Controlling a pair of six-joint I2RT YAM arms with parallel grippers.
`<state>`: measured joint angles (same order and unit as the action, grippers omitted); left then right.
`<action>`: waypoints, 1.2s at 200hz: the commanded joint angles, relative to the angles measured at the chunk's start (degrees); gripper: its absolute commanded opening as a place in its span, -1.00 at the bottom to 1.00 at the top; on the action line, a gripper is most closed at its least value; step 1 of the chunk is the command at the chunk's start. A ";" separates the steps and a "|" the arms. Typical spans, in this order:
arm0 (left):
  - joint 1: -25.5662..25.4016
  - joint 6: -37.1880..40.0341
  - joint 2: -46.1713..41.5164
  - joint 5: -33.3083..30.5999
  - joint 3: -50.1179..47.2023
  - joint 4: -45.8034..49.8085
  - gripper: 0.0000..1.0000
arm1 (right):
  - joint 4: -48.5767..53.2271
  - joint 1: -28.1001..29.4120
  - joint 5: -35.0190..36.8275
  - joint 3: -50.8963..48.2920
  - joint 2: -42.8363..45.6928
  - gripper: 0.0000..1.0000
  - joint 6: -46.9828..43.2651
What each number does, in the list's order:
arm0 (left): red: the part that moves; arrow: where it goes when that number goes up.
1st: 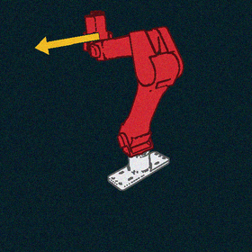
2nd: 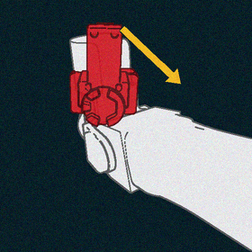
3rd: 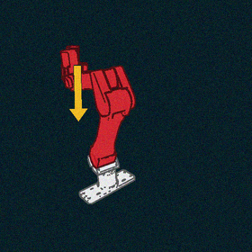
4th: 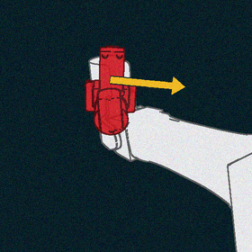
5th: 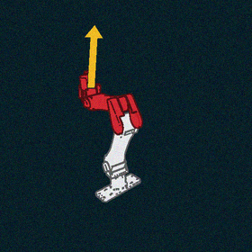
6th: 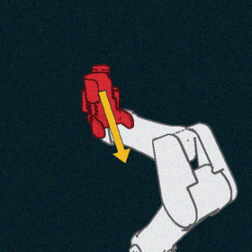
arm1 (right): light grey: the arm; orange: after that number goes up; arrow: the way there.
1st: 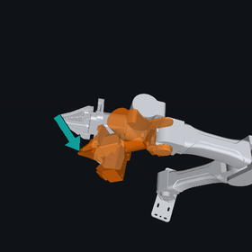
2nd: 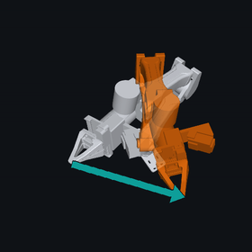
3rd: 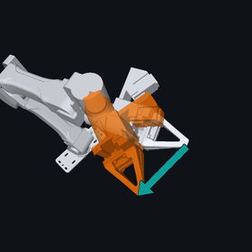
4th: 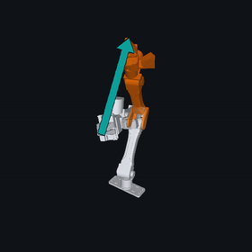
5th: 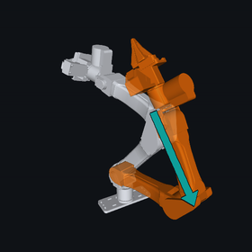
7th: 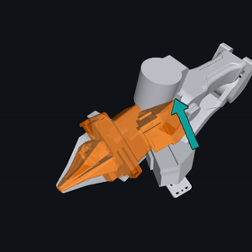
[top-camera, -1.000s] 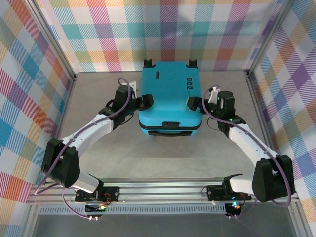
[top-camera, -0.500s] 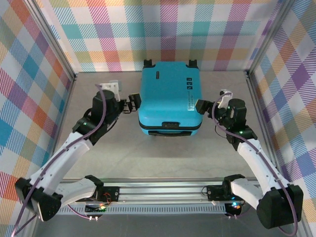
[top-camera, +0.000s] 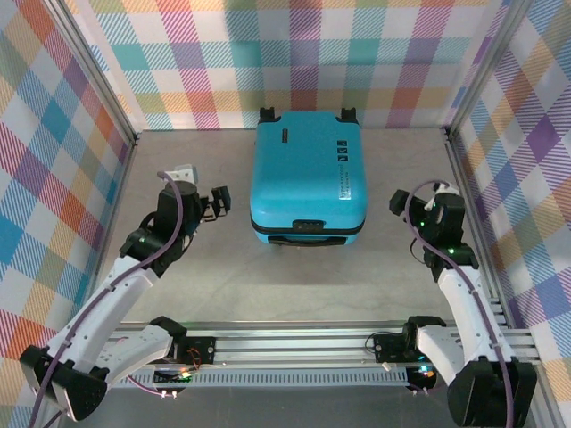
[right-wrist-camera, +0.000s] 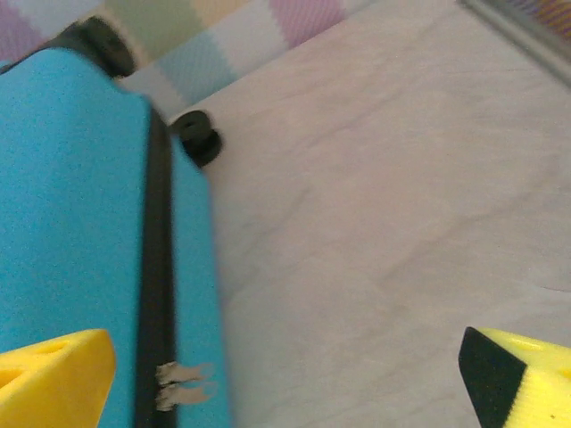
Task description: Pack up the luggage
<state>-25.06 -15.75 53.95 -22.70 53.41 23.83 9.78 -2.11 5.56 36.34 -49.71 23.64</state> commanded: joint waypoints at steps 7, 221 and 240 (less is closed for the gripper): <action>2.95 2.53 -4.01 -12.86 -6.90 -6.04 1.00 | 1.46 -2.90 3.52 -2.05 2.50 0.98 1.57; 24.00 15.75 36.53 22.20 -31.25 -75.88 1.00 | -15.05 -4.25 15.56 -13.02 5.67 0.98 2.58; 23.83 16.01 36.45 21.81 -30.59 -74.45 1.00 | -22.53 -4.29 15.66 -16.79 5.05 0.98 0.03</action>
<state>-1.30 -1.41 90.59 -2.57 21.61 -47.00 -0.78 -6.11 18.41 23.03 -44.97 26.09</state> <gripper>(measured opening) 0.998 0.988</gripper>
